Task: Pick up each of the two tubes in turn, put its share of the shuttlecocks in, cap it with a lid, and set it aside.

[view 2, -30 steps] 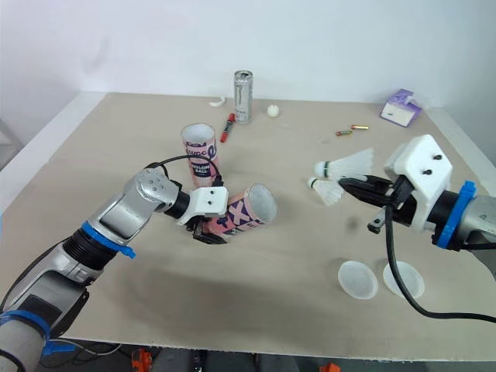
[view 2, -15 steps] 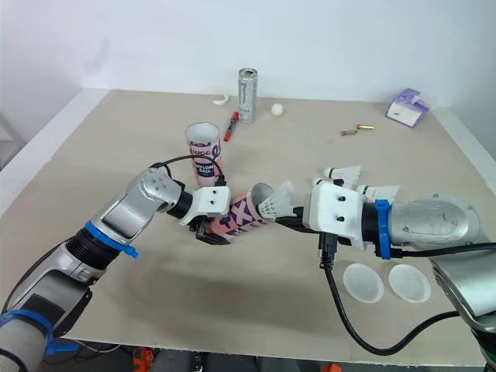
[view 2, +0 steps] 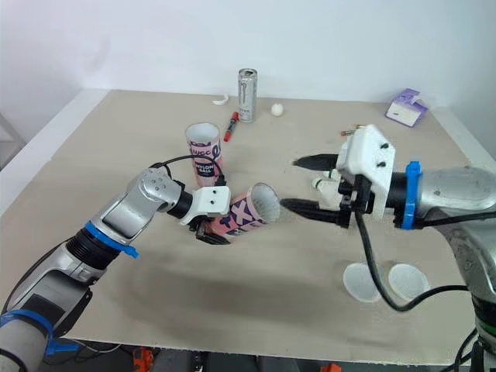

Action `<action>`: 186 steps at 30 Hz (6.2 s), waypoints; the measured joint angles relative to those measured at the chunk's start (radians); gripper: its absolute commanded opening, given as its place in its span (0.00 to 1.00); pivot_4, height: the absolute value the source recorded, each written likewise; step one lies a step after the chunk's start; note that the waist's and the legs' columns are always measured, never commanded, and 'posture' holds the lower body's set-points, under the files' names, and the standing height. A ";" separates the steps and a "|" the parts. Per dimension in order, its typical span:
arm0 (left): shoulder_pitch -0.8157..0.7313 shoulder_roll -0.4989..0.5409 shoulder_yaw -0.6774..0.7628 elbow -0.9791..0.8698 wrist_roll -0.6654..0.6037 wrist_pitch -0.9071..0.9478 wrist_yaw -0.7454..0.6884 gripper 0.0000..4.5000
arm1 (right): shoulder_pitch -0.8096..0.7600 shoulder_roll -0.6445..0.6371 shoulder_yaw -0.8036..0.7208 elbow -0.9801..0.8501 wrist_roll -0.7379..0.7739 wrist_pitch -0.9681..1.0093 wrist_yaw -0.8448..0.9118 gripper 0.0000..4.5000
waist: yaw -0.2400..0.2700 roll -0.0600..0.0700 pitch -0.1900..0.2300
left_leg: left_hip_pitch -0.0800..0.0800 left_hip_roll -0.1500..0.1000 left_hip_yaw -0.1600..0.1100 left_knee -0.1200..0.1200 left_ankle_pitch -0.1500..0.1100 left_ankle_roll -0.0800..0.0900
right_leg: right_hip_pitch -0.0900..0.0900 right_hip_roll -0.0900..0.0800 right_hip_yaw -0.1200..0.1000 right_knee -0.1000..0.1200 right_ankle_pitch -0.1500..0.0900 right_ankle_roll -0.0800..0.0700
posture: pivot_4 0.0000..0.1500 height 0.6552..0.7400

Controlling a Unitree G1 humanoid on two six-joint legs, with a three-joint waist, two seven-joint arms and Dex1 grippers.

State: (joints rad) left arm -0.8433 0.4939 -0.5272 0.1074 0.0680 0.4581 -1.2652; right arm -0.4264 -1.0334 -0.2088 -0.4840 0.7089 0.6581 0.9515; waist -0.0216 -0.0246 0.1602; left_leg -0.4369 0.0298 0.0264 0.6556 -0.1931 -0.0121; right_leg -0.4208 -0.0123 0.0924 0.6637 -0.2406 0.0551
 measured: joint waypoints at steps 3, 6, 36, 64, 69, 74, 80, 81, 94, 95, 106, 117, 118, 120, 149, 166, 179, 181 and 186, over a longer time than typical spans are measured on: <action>0.000 -0.001 0.000 0.001 0.000 -0.002 -0.001 0.82 | -0.010 0.001 0.022 0.049 -0.017 0.016 -0.004 0.58 | 0.000 0.000 0.000 | 0.000 0.000 0.000 0.000 0.000 0.000 | 0.000 0.000 0.000 0.000 0.000 0.000 | 1.00 1.00; -0.001 -0.001 0.000 0.001 0.001 -0.003 -0.001 0.82 | -0.040 0.004 0.103 0.059 -0.051 0.021 0.006 0.36 | 0.000 0.000 0.000 | 0.000 0.000 0.000 0.000 0.000 0.000 | 0.000 0.000 0.000 0.000 0.000 0.000 | 1.00 1.00; 0.008 -0.004 0.012 0.002 0.005 0.006 0.012 0.82 | -0.534 0.282 0.747 0.298 -0.521 0.020 0.248 0.04 | -0.002 0.001 -0.001 | 0.001 0.001 0.001 0.001 0.001 0.002 | -0.001 0.002 0.001 0.002 0.003 -0.002 | 1.00 1.00; 0.029 -0.048 0.045 0.017 -0.023 -0.028 0.041 0.82 | -0.159 0.044 0.044 0.089 -0.200 0.322 0.289 0.04 | 0.001 0.001 -0.001 | -0.002 -0.003 0.002 0.000 0.004 0.006 | -0.002 -0.005 0.000 0.001 0.003 0.003 | 1.00 1.00; 0.105 -0.194 0.181 0.020 -0.207 -0.036 0.083 0.82 | 0.134 0.039 -0.099 0.036 -0.202 0.325 0.259 0.04 | 0.001 0.000 -0.001 | -0.006 -0.005 0.002 0.001 0.004 0.006 | -0.003 -0.009 -0.004 0.000 0.005 0.009 | 1.00 1.00; 0.143 -0.224 0.206 0.016 -0.245 -0.072 0.095 0.82 | 0.204 0.039 -0.155 0.020 -0.201 0.319 0.237 0.04 | -0.006 0.000 -0.001 | -0.002 -0.003 0.001 0.000 0.004 0.006 | -0.001 -0.006 -0.004 0.001 0.005 0.008 | 1.00 1.00; 0.282 -0.297 0.195 0.092 -0.239 -0.282 0.151 0.82 | 0.299 0.039 -0.190 0.019 -0.209 0.270 0.198 0.04 | -0.002 -0.001 -0.001 | -0.001 -0.003 0.001 0.000 0.005 0.007 | 0.000 -0.005 -0.003 0.000 0.004 0.003 | 1.00 1.00; 0.301 -0.316 0.194 0.134 -0.224 -0.360 0.172 0.82 | 0.326 0.031 -0.192 0.024 -0.217 0.246 0.193 0.04 | -0.001 0.000 -0.001 | 0.000 -0.004 0.002 0.000 0.005 0.007 | 0.001 -0.006 -0.002 0.000 0.004 0.004 | 1.00 1.00; 0.326 -0.359 0.188 0.306 -0.202 -0.558 0.184 0.82 | 0.430 -0.079 -0.199 0.097 -0.266 0.163 0.205 0.15 | 0.001 0.000 -0.001 | 0.000 -0.006 0.002 0.000 0.005 0.007 | 0.002 -0.007 -0.001 -0.001 0.004 0.005 | 1.00 1.00; 0.325 -0.360 0.192 0.316 -0.208 -0.561 0.169 0.82 | 0.442 -0.091 -0.199 0.116 -0.277 0.162 0.206 0.23 | 0.001 0.000 -0.002 | 0.000 -0.006 0.002 0.000 0.005 0.007 | 0.002 -0.007 -0.001 -0.001 0.004 0.005 | 1.00 1.00; 0.323 -0.355 0.190 0.331 -0.216 -0.583 0.118 0.82 | 0.519 -0.198 -0.141 0.213 -0.370 0.085 0.232 0.81 | 0.000 0.002 -0.003 | 0.001 -0.006 0.002 0.000 0.005 0.007 | 0.002 -0.007 -0.001 -0.001 0.003 0.005 | 1.00 1.00; 0.316 -0.346 0.180 0.333 -0.204 -0.594 0.085 0.82 | 0.411 -0.202 0.028 0.261 -0.349 0.136 0.236 0.81 | -0.001 0.003 -0.003 | 0.002 -0.006 0.002 0.000 0.004 0.006 | 0.003 -0.007 -0.001 -0.001 0.003 0.005 | 1.00 1.00; 0.316 -0.346 0.180 0.333 -0.205 -0.591 0.081 0.82 | 0.411 -0.202 0.054 0.273 -0.356 0.133 0.234 0.81 | -0.001 0.003 -0.003 | 0.002 -0.006 0.002 0.000 0.004 0.006 | 0.003 -0.007 -0.001 -0.001 0.003 0.005 | 1.00 1.00; 0.315 -0.346 0.183 0.333 -0.207 -0.579 0.078 0.82 | 0.401 -0.202 0.084 0.285 -0.369 0.126 0.234 0.81 | -0.001 0.003 -0.004 | 0.002 -0.005 0.002 0.000 0.004 0.006 | 0.003 -0.007 -0.001 -0.001 0.003 0.005 | 1.00 1.00; 0.304 -0.342 0.178 0.353 -0.207 -0.559 0.057 0.82 | 0.397 -0.209 0.162 0.329 -0.479 -0.100 0.232 0.01 | -0.001 0.002 -0.005 | 0.012 -0.004 0.001 -0.002 0.003 0.005 | 0.013 -0.007 -0.005 -0.002 0.001 0.002 | 1.00 1.00; 0.276 -0.345 0.172 0.384 -0.206 -0.539 0.038 0.82 | -0.092 -0.217 0.087 0.106 -0.252 -0.144 0.332 0.01 | -0.002 0.005 -0.007 | 0.012 -0.002 0.001 -0.005 0.003 0.004 | 0.013 -0.011 -0.009 -0.007 0.001 0.000 | 1.00 1.00; 0.270 -0.345 0.156 0.386 -0.202 -0.548 0.040 0.82 | -0.415 -0.048 0.350 0.110 -0.260 -0.096 0.381 0.01 | 0.001 0.004 -0.008 | 0.012 -0.002 0.001 -0.012 0.003 0.006 | 0.013 -0.015 -0.009 -0.016 0.003 0.000 | 1.00 1.00; 0.270 -0.345 0.156 0.386 -0.202 -0.548 0.043 0.82 | -0.415 -0.036 0.370 0.121 -0.278 -0.111 0.393 0.01 | 0.001 0.004 -0.008 | 0.012 -0.002 0.001 -0.012 0.003 0.006 | 0.013 -0.015 -0.009 -0.016 0.003 0.000 | 1.00 1.00; 0.270 -0.343 0.156 0.386 -0.202 -0.548 0.045 0.82 | -0.415 -0.016 0.403 0.144 -0.324 -0.164 0.414 0.01 | 0.001 0.004 -0.008 | 0.012 -0.002 0.001 -0.012 0.003 0.006 | 0.013 -0.014 -0.009 -0.016 0.003 0.000 | 1.00 1.00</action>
State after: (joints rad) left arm -0.5731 0.1504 -0.3717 0.4932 -0.1340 -0.0903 -1.2202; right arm -0.8415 -1.0490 0.1944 -0.3398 0.3849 0.4941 1.3658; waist -0.0210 -0.0208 0.1525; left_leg -0.4246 0.0282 0.0276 0.6437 -0.1904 -0.0057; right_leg -0.4077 -0.0267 0.0830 0.6473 -0.2375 0.0548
